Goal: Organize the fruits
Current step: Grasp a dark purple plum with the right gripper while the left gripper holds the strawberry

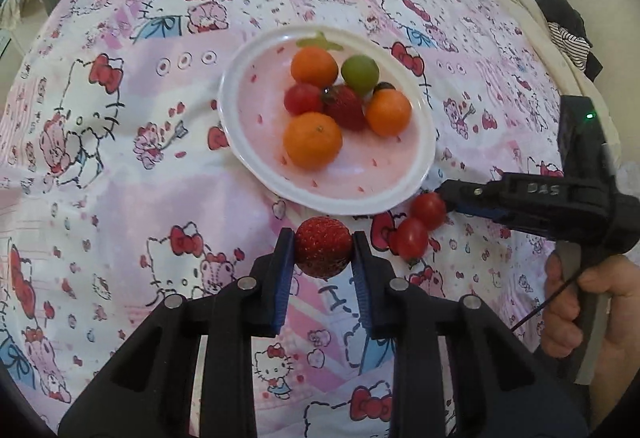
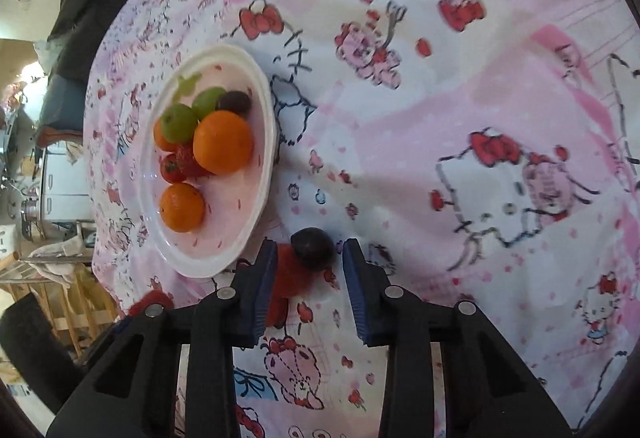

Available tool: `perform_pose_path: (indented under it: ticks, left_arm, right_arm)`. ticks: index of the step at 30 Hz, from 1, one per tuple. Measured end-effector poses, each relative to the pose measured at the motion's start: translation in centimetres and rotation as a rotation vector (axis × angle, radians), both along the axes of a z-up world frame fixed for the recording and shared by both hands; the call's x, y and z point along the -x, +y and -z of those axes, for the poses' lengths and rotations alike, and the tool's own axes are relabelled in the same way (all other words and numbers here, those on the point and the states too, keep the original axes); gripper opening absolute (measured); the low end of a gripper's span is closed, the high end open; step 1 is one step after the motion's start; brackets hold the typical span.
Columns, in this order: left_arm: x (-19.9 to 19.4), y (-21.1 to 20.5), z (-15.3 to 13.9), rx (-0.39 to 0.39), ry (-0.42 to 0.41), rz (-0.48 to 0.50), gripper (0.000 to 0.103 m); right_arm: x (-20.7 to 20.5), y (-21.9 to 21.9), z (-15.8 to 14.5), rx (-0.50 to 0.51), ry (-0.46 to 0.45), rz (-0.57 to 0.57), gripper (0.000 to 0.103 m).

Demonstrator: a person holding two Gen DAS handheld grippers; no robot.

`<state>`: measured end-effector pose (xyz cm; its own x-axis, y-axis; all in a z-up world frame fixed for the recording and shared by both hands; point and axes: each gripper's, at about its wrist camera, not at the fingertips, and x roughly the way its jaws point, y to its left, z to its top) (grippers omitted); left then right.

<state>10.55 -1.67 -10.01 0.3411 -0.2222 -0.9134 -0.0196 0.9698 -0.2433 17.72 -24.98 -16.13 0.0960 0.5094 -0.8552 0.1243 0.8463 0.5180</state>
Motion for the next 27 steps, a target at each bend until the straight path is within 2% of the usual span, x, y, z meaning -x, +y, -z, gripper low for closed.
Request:
perform_pose_path:
  ticks: [2,3,7,8,10,14,17,20,22,24,27]
  left_arm:
    - [0.0,0.2,-0.1,0.003,-0.004,-0.005,0.024]
    - [0.0,0.1,-0.2,0.003,-0.004,-0.005,0.024]
    - [-0.1,0.1,-0.3,0.006,-0.008,-0.010,0.024]
    - [-0.1,0.1,-0.3,0.008,-0.009,-0.011,0.024]
    - [0.0,0.2,-0.4,0.006,-0.012,-0.010,0.024]
    - [0.1,0.2,-0.5,-0.006,-0.021,-0.013,0.024]
    - [0.4,0.4,-0.5,-0.005,-0.019,-0.021,0.024]
    - [0.5,0.6,-0.6,-0.009,-0.020,-0.023,0.024]
    - [0.5,0.6,-0.6,-0.013,-0.022,-0.024,0.024]
    - [0.5,0.5,-0.6,-0.015,-0.024,-0.024,0.024]
    - [0.4,0.4,-0.6,-0.018,-0.026,-0.021,0.024]
  right_arm:
    - [-0.2,0.2,0.2,0.011,-0.010,0.005,0.034]
    - [-0.3,0.2,0.3,0.007,-0.014,0.013,0.030]
    - [-0.2,-1.3,1.5,-0.070,0.032,0.088,0.018]
    - [-0.1,-1.6,1.3,-0.068,0.028,0.091,0.017]
    - [0.1,-1.8,1.0,-0.071,0.019,0.092,0.006]
    - [0.2,-2.4,0.3,-0.060,-0.013,0.108,0.001]
    - [0.4,-2.8,-0.5,-0.056,-0.047,0.124,0.002]
    - [0.2,-2.6,-1.0,-0.042,-0.061,0.120,0.014]
    - [-0.1,-2.2,-0.7,-0.034,-0.048,0.110,0.027]
    - [-0.4,-1.5,-0.3,-0.025,-0.039,0.097,0.034]
    - [-1.1,-0.3,0.3,0.033,-0.032,0.064,0.035]
